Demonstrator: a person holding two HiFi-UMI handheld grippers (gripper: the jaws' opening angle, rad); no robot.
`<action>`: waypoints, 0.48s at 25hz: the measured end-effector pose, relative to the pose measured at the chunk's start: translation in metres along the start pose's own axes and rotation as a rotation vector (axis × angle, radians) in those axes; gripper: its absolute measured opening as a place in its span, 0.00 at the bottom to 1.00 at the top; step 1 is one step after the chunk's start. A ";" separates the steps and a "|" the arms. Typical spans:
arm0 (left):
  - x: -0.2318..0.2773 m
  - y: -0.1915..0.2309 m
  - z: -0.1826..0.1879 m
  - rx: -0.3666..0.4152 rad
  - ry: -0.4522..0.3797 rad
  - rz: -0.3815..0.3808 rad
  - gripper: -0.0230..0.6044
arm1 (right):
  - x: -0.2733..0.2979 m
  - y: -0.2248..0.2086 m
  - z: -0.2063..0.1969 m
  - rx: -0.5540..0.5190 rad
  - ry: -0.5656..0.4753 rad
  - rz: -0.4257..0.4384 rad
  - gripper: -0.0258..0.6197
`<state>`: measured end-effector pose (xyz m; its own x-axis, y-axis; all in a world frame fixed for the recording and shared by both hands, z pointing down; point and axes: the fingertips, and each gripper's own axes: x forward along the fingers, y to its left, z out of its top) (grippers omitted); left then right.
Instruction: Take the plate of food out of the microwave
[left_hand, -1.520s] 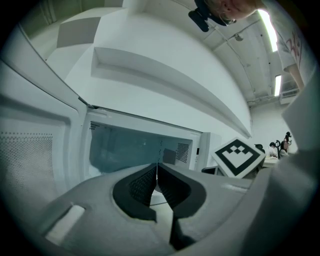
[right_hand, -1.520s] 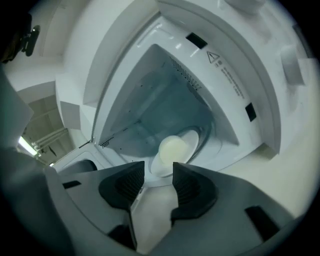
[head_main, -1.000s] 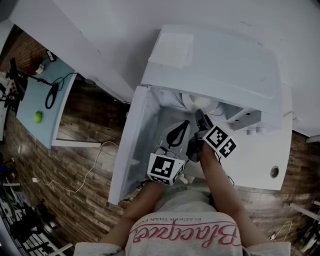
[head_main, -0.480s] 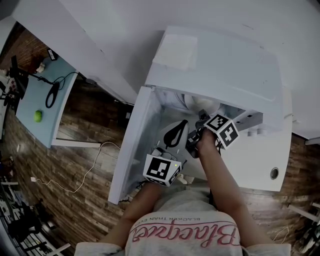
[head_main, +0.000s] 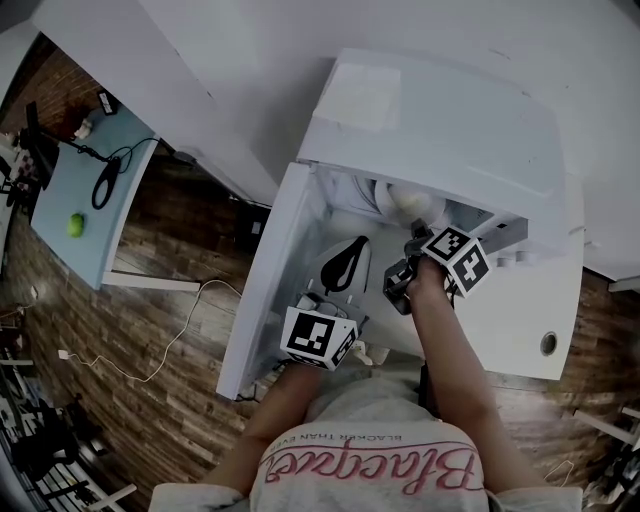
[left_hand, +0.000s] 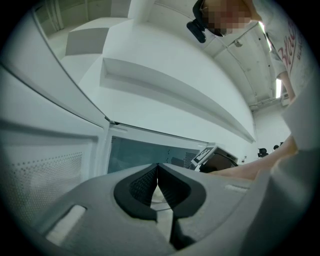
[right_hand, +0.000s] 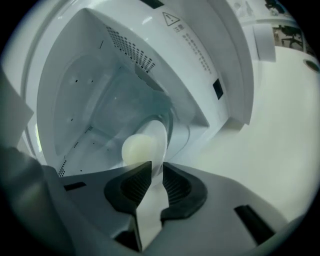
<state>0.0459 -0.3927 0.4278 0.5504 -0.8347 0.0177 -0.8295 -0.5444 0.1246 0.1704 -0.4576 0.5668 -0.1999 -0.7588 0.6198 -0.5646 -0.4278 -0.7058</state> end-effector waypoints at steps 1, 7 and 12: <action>-0.001 0.000 -0.001 -0.003 0.001 -0.001 0.05 | -0.001 -0.001 0.001 0.014 0.009 0.016 0.16; -0.001 -0.006 -0.004 -0.011 0.005 -0.015 0.05 | -0.007 0.002 -0.001 0.112 0.063 0.138 0.11; -0.002 -0.011 -0.008 -0.009 0.011 -0.025 0.05 | -0.012 -0.001 -0.003 0.191 0.035 0.258 0.10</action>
<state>0.0546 -0.3847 0.4343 0.5723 -0.8196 0.0256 -0.8145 -0.5646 0.1337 0.1715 -0.4466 0.5609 -0.3464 -0.8384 0.4208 -0.3320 -0.3100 -0.8909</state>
